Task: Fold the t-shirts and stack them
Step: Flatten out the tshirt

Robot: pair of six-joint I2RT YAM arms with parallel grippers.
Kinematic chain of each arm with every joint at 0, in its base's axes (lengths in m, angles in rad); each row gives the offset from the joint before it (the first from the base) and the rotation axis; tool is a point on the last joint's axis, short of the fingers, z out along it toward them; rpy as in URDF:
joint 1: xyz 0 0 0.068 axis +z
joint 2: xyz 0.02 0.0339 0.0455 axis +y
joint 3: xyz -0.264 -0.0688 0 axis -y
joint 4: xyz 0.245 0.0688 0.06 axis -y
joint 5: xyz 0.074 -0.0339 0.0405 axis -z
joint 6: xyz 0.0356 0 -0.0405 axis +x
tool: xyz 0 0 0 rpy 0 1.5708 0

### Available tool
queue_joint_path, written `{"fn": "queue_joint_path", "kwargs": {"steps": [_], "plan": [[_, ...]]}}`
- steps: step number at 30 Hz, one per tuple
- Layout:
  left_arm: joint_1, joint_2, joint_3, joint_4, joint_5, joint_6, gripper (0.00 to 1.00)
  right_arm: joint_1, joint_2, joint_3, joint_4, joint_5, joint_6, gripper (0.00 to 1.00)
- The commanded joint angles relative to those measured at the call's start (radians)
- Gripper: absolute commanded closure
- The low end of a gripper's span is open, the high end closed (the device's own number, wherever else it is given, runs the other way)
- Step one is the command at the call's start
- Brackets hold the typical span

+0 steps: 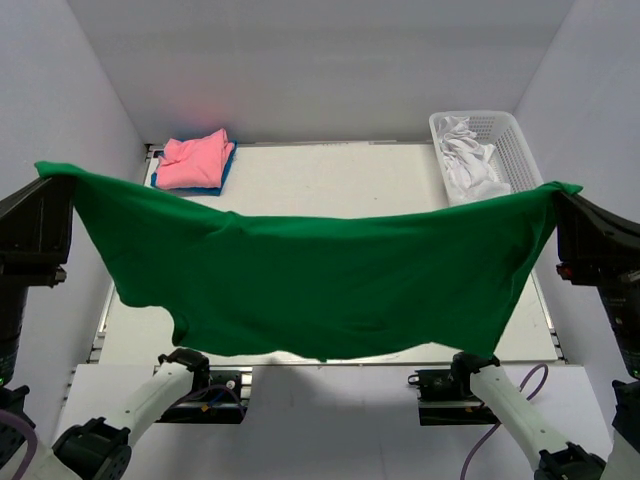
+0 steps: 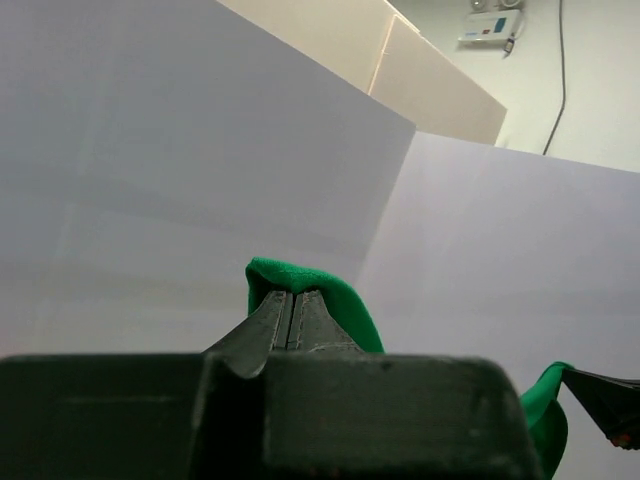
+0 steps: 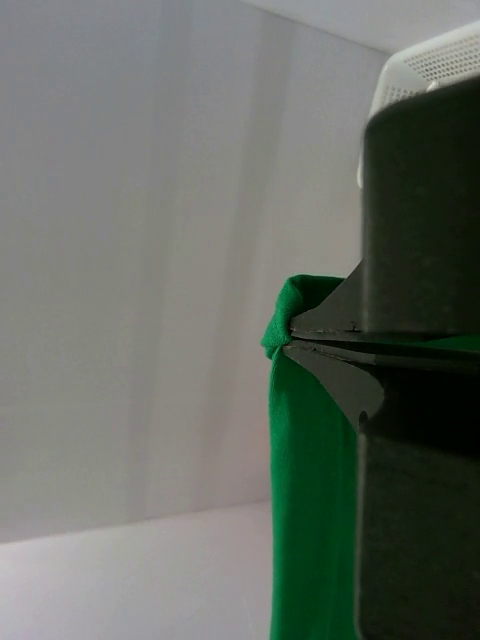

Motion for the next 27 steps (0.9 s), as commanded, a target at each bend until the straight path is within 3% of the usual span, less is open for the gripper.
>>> {"fn": "queue_joint_path", "kwargs": {"steps": [1, 7, 12, 14, 18, 27], "plan": [[0.006, -0.019, -0.007, 0.002, 0.026, -0.016, 1.00, 0.000, -0.026, -0.048, 0.043, -0.032, 0.030, 1.00], [0.006, 0.001, -0.089, 0.002, -0.040, -0.026, 1.00, 0.000, -0.049, -0.189, 0.125, 0.004, 0.089, 1.00], [0.006, 0.021, -0.334, 0.039, -0.174, -0.085, 1.00, 0.001, -0.036, -0.414, 0.204, 0.147, 0.199, 1.00], [-0.011, 0.032, -0.474, 0.076, -0.208, -0.136, 1.00, 0.000, -0.022, -0.562, 0.281, 0.141, 0.231, 1.00], [0.006, 0.041, -0.664, 0.154, -0.283, -0.208, 1.00, -0.006, 0.032, -0.707, 0.347, 0.146, 0.311, 1.00], [0.005, 0.242, -0.758, 0.205, -0.371, -0.208, 1.00, -0.006, 0.229, -0.744, 0.372, 0.222, 0.288, 1.00]]}}
